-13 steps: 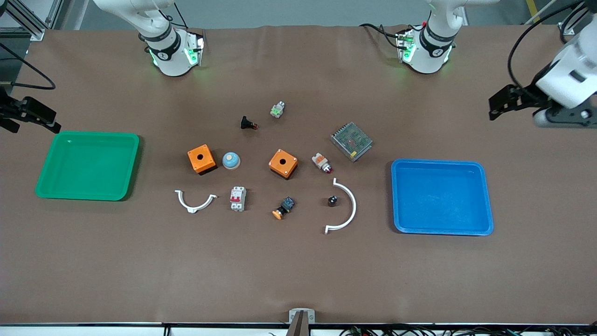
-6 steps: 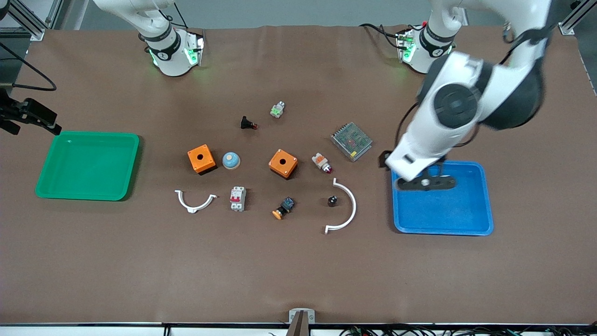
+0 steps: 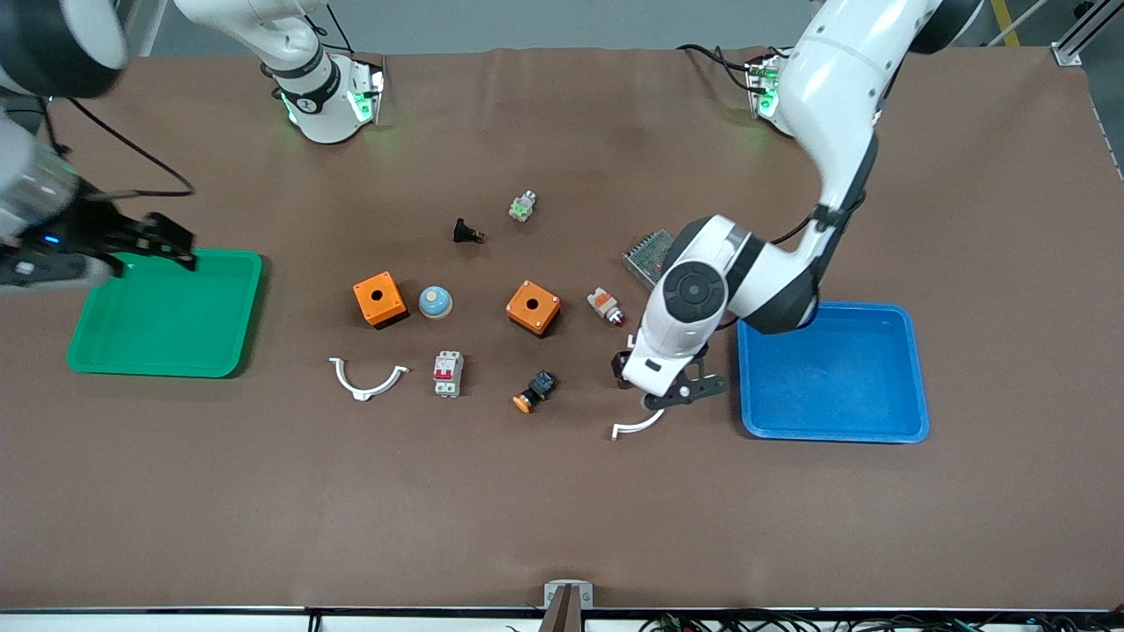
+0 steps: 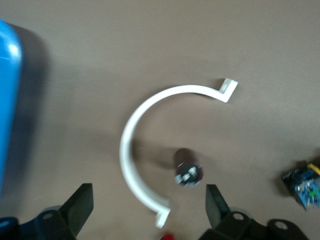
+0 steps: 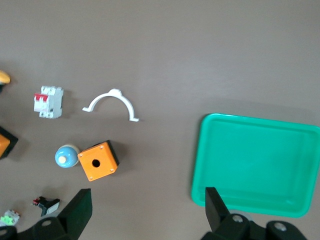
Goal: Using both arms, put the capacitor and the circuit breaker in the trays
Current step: 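Grasp the black capacitor with the left gripper while the right gripper reaches the breaker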
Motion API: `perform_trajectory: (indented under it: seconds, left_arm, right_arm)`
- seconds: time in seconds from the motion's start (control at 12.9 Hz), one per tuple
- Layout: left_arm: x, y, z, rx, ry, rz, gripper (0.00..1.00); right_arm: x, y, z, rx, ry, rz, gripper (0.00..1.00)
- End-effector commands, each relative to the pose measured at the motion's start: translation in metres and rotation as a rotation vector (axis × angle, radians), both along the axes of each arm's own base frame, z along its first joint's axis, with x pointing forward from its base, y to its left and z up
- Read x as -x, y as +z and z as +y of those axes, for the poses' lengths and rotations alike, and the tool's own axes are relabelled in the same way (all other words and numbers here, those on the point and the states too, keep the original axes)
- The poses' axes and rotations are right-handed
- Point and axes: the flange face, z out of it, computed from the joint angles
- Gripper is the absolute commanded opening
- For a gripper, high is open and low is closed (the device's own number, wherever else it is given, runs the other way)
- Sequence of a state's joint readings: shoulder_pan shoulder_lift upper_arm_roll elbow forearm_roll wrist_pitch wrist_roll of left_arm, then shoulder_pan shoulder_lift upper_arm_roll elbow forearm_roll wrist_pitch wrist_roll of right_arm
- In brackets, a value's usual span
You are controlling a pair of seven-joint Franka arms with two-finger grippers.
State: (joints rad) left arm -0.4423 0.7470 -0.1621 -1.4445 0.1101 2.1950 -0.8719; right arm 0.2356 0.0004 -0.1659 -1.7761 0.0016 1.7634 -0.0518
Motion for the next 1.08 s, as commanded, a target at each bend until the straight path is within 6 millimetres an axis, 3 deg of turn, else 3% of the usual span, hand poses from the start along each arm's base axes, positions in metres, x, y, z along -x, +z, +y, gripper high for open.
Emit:
perform_trajectory:
  seconds: [0.0,0.23,0.46,0.62,0.77,0.85,0.93,1.01]
  left_arm:
    - [-0.006,-0.026,-0.012,0.018,0.012,-0.028,0.86]
    - [-0.001,-0.051,-0.023,0.046,0.038,-0.039,0.74]
    - [0.002,-0.06,-0.027,0.049,0.034,-0.037,0.57]
    - [0.003,-0.064,-0.027,0.047,0.031,-0.033,0.34]
    - [0.004,-0.055,-0.031,0.051,0.025,-0.043,0.07]
    - [-0.001,-0.044,-0.027,0.052,0.033,-0.055,0.0]
    - [-0.009,-0.029,-0.017,0.049,0.041,-0.077,0.0]
    - [-0.023,-0.007,0.007,0.038,0.066,-0.09,0.0]
  right_arm:
    - [-0.019,-0.048,0.042,0.018,0.055,0.034,1.0]
    - [-0.028,-0.087,0.095,0.03,0.13,0.048,1.0]
    - [-0.034,-0.125,0.147,-0.047,0.025,0.054,1.0]
    - [-0.037,-0.156,0.189,-0.031,-0.019,0.055,1.0]
    - [-0.032,-0.174,0.237,-0.016,-0.081,0.041,1.0]
    - [-0.034,-0.183,0.254,-0.007,-0.128,0.038,1.0]
    - [-0.039,-0.19,0.266,-0.001,-0.148,0.034,1.0]
    - [-0.047,-0.197,0.272,0.003,-0.157,0.029,1.0]
